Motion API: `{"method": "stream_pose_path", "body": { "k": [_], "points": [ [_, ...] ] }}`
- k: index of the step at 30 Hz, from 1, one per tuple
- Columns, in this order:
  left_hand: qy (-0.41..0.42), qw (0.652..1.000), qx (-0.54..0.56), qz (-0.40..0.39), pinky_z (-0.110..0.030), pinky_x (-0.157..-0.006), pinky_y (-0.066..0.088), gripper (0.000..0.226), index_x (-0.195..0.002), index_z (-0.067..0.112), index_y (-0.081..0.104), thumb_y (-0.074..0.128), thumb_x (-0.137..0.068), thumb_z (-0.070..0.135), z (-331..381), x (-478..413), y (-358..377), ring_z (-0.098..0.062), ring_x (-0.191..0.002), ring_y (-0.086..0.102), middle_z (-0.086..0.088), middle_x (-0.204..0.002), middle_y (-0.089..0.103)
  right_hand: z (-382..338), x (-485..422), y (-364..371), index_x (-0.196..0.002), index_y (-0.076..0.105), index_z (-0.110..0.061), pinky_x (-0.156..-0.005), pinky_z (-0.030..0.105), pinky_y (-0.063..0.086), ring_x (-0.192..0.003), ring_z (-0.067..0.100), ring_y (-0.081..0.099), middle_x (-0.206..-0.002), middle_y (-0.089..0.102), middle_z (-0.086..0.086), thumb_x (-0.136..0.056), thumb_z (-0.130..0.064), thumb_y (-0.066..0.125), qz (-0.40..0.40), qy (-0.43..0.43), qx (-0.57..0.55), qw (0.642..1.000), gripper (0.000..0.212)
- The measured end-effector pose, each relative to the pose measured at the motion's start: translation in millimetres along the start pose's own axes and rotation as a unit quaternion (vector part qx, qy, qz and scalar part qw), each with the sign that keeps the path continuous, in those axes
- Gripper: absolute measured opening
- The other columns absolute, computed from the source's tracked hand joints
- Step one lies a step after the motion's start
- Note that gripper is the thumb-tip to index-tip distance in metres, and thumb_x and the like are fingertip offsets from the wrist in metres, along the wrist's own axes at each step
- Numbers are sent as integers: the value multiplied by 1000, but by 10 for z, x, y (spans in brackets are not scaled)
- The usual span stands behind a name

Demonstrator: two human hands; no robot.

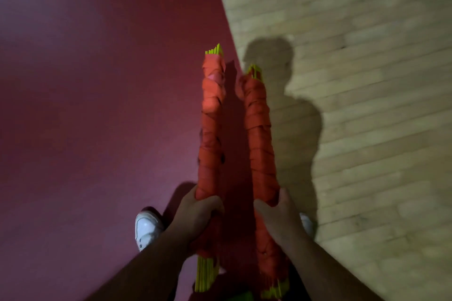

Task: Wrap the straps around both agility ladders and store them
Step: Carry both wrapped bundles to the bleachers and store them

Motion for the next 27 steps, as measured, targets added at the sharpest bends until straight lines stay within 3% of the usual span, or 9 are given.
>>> {"method": "stream_pose_path", "body": {
  "k": [2,4,6,8,11,13,17,23,27],
  "points": [
    [12,1000,-2,3,-34,-54,47,39,-82,-4,68,68,-47,14,347,468,76,-25,-58,57,-17,-66,65,-303,464,-376,-110,55,-28,-61,1,40,-76,3,57,-98,65,-8,-83,-30,74,11,-16,-10,1000,33],
    [28,1000,-10,-2,-37,-58,48,40,-75,3,72,70,-39,22,662,879,142,-25,-59,59,-16,-67,68,-561,874,-739,-109,56,-32,-79,26,54,-85,11,66,-100,69,-9,-71,-49,72,28,-22,-5,999,44],
    [48,999,-12,-14,-42,-60,48,47,-74,5,73,70,-33,29,1076,1409,256,-27,-62,60,-18,-70,69,-909,1342,-1210,-110,59,-31,-79,38,57,-84,14,69,-95,70,-8,-70,-44,74,33,-48,-16,998,45],
    [85,996,-14,-18,-46,-64,51,48,-75,3,72,72,-33,27,1552,2039,408,-29,-67,62,-21,-74,69,-1321,1855,-1778,-106,60,-29,-71,32,58,-76,9,68,-89,71,-7,-76,-29,77,44,-89,-34,994,34],
    [177,983,4,-57,-30,-55,52,48,-80,-5,64,72,-40,21,2280,3000,750,-25,-57,61,-13,-65,65,-1833,2578,-2586,-100,61,-28,-60,24,55,-66,3,67,-84,71,-5,-78,-24,77,56,-147,-64,985,28],
    [195,977,21,-84,-25,-45,46,47,-79,-8,62,71,-39,13,2664,3554,1020,-23,-46,56,-16,-59,61,-2099,3003,-3057,-101,64,-28,-67,34,60,-70,10,70,-83,73,-2,-73,-30,76,56,-176,-84,979,31],
    [258,951,4,-171,-30,-52,46,53,-85,-7,67,76,-37,14,3405,4520,1685,-28,-53,59,-23,-71,62,-2526,3760,-3993,-101,67,-29,-74,47,62,-76,22,74,-84,75,0,-59,-38,70,62,-235,-162,956,43],
    [334,893,-47,-299,-31,-56,52,50,-104,-1,62,73,-66,29,4124,5583,2718,-25,-62,65,-23,-81,66,-2827,4527,-4882,-96,63,-13,-51,31,48,-52,22,60,-65,64,8,-65,-21,65,42,-316,-318,893,32],
    [401,845,-82,-345,-36,-59,56,53,-115,3,56,80,-81,36,4401,5987,3508,-31,-68,70,-28,-92,66,-2679,4898,-5601,-104,59,-22,-51,32,50,-53,24,60,-69,64,10,-76,-26,68,160,-348,-364,849,30]
  ]
}}
Point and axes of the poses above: each hand's wrist, its own x-axis away from the middle knuckle, its own y-axis out of the palm, z = x × y, the point moved 6 cm from there along -x, towards the middle knuckle
